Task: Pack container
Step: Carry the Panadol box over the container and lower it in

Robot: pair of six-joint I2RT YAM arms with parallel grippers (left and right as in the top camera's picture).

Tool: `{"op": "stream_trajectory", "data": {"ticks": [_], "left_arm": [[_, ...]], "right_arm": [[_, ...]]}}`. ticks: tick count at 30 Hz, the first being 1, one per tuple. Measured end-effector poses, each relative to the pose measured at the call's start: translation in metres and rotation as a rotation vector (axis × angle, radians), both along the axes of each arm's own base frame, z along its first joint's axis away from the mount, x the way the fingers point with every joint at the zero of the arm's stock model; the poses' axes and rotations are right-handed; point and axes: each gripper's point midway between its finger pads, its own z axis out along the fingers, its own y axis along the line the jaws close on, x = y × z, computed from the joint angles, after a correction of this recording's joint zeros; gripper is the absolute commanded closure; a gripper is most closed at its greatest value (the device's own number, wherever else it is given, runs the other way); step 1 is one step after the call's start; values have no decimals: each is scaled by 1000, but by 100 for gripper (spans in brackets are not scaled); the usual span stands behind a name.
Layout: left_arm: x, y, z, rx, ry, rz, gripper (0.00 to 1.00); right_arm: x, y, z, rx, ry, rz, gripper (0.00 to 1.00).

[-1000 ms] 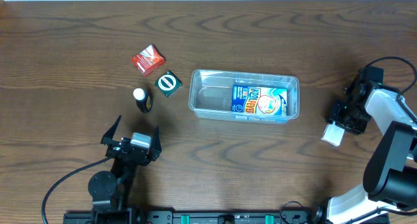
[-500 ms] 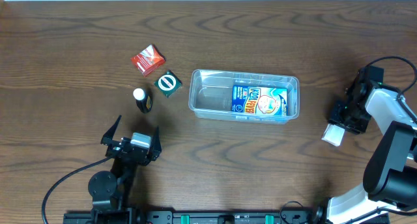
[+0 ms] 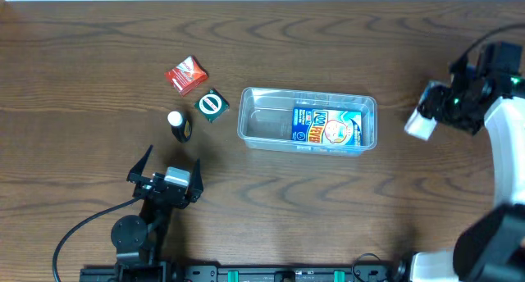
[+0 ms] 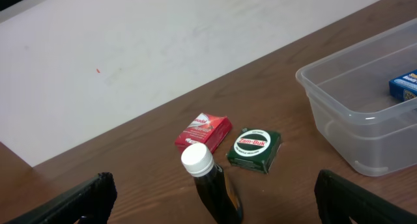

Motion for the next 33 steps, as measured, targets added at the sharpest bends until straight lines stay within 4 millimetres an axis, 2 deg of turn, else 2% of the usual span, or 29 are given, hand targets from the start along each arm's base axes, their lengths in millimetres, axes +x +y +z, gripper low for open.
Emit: {"op": "stream_trajectory", "data": {"ticks": [3,6,7,8,12,15,17,20,24,28,33], "left_arm": [[0,0,0,0,0,0,2],[0,0,0,0,0,0,2],[0,0,0,0,0,0,2],[0,0,0,0,0,0,2],[0,0,0,0,0,0,2],[0,0,0,0,0,0,2],[0,0,0,0,0,0,2],[0,0,0,0,0,0,2],[0,0,0,0,0,0,2],[0,0,0,0,0,0,2],[0,0,0,0,0,0,2]], "right_arm": [[8,30,43,-31,-139,126,53],[8,62,68,-53,-228,252,54],[6,79,75,-64,-255,320,54],[5,89,77,-65,-266,358,54],[-5,150,78,-110,-298,615,53],[-15,185,74,-165,-303,765,53],[-20,201,68,-209,-296,836,52],[-23,216,55,-276,-267,908,52],[-21,224,33,-359,-209,961,51],[-19,222,11,-425,-140,1011,44],[-18,213,-7,-499,-69,1081,42]]}}
